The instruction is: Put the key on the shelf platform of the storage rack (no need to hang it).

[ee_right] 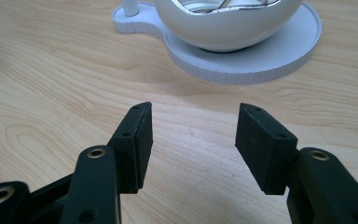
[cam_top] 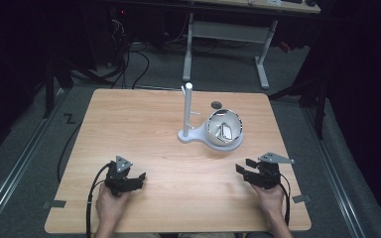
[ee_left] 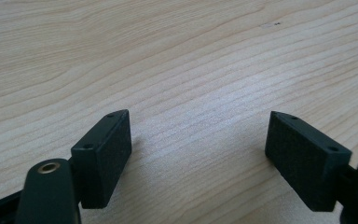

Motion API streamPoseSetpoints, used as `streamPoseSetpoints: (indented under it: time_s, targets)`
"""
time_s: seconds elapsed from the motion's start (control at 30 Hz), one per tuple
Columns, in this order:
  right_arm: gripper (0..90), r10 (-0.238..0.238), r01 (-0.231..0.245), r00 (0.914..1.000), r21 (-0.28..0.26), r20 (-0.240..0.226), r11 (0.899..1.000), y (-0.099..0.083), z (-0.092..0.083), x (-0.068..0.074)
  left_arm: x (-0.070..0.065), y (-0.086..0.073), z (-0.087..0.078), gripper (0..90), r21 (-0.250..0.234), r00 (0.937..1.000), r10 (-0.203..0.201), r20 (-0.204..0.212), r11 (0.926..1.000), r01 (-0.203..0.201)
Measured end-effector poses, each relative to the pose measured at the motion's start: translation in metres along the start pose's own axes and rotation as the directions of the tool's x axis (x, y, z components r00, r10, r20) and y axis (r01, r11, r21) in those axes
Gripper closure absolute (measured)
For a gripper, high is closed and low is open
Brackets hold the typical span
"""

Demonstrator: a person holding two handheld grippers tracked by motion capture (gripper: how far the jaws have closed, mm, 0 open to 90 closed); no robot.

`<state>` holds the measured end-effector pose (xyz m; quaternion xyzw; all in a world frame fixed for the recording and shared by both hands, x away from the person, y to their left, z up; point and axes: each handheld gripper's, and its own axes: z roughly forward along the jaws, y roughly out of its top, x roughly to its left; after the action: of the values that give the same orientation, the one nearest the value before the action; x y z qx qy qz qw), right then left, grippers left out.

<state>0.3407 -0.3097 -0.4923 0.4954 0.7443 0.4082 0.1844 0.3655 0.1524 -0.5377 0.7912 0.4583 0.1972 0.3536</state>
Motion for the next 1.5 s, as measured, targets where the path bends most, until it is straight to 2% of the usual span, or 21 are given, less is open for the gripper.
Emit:
streamPoseSetpoints:
  time_s: [0.37,1.0,1.3,1.43,1.5]
  targets:
    - [46.1,-0.001,0.001,1.0000,0.024,0.000,1.000,-0.005,0.014,0.001,0.000,0.000,0.000,23.0,0.000,1.0000,0.000,0.000,1.0000,0.000]
    - [43.9,-0.030,0.026,0.9976,0.062,0.062,0.998,-0.011,0.037,0.002,0.000,0.000,0.000,23.0,0.000,1.0000,0.000,0.000,1.0000,0.000]
    - [42.4,-0.081,0.074,0.9927,0.079,0.090,0.994,-0.011,0.046,0.010,0.000,0.000,0.000,23.0,0.000,1.0000,0.000,0.000,1.0000,0.000]
    - [41.8,-0.081,0.072,0.9922,0.096,0.094,0.993,-0.013,0.051,0.012,0.000,0.000,0.000,23.0,0.000,1.0000,0.000,0.000,1.0000,0.000]
    - [41.7,-0.097,0.087,0.9900,0.100,0.103,0.991,-0.013,0.051,0.014,0.000,0.000,0.000,23.0,0.000,1.0000,0.000,0.000,1.0000,0.000]
